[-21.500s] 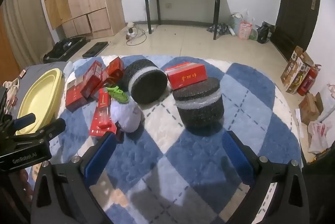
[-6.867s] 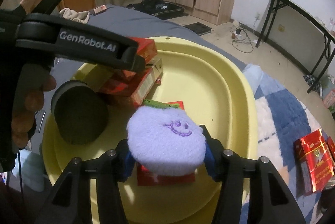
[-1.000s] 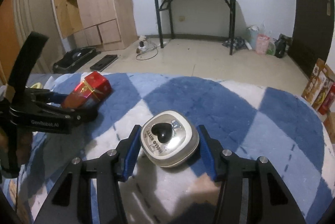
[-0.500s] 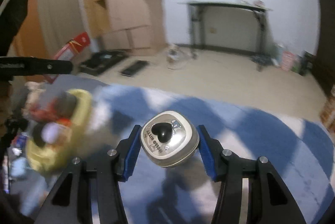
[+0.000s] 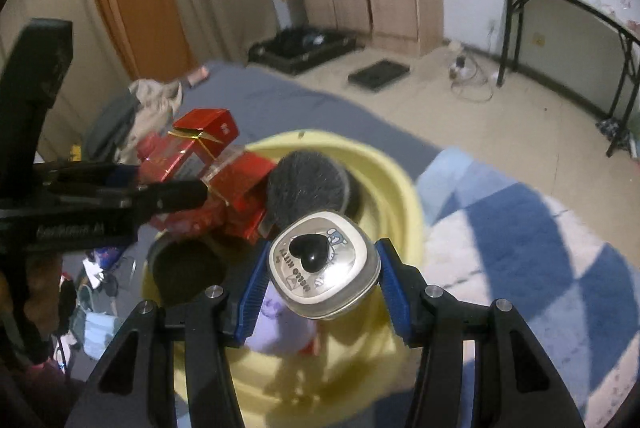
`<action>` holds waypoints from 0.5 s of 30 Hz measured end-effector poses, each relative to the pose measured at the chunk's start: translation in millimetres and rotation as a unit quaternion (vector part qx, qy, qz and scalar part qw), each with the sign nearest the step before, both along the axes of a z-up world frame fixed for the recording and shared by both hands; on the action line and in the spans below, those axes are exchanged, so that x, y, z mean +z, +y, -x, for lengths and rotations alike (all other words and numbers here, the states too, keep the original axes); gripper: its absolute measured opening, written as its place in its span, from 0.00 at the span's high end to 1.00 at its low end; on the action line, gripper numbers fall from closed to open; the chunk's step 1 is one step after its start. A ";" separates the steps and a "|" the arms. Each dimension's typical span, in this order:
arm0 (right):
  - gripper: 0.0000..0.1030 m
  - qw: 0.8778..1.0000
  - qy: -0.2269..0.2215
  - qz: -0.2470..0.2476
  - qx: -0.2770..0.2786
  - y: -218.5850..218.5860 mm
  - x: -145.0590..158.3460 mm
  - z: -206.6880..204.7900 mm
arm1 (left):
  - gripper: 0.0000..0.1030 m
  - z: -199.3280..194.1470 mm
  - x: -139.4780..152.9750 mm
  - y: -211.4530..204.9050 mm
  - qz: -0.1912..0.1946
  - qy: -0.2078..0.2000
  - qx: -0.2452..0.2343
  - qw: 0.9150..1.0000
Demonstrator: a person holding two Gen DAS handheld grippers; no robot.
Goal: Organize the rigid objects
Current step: 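Carry the red pack and silver tin into the yellow tray and release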
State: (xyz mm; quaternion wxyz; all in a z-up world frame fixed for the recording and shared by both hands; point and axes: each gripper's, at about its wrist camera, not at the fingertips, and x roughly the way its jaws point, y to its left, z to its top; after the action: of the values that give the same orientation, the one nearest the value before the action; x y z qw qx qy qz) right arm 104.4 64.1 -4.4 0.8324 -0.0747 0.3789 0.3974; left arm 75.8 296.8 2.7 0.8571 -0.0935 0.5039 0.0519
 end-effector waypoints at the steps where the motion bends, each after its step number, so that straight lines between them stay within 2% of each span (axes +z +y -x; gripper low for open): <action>1: 0.50 1.000 0.003 0.001 0.000 5.2 -3.4 -7.3 | 0.45 -3.8 -6.9 2.8 0.009 0.009 0.003 1.000; 6: 0.50 1.000 0.027 0.000 -0.007 27.0 -18.3 -26.3 | 0.45 -8.5 -11.6 3.1 0.011 0.004 0.006 1.000; 11: 0.50 0.999 0.031 0.011 -0.006 36.7 -36.6 -33.0 | 0.44 -9.7 -14.5 -3.2 0.002 -0.004 0.002 1.000; 13: 0.49 0.999 0.032 0.004 -0.004 38.8 -40.1 -32.7 | 0.36 -9.0 -15.5 -4.8 0.004 -0.006 -0.001 1.000; 15: 0.48 0.999 0.033 -0.007 -0.004 37.6 -40.9 -32.7 | 0.14 -7.9 -15.2 -7.5 0.001 -0.005 -0.003 1.000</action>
State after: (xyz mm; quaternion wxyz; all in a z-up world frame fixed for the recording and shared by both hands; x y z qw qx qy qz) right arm 137.1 101.7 -45.3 0.8215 -0.0538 0.4040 0.3988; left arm 83.7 289.3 -12.5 0.8596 -0.0933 0.5000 0.0489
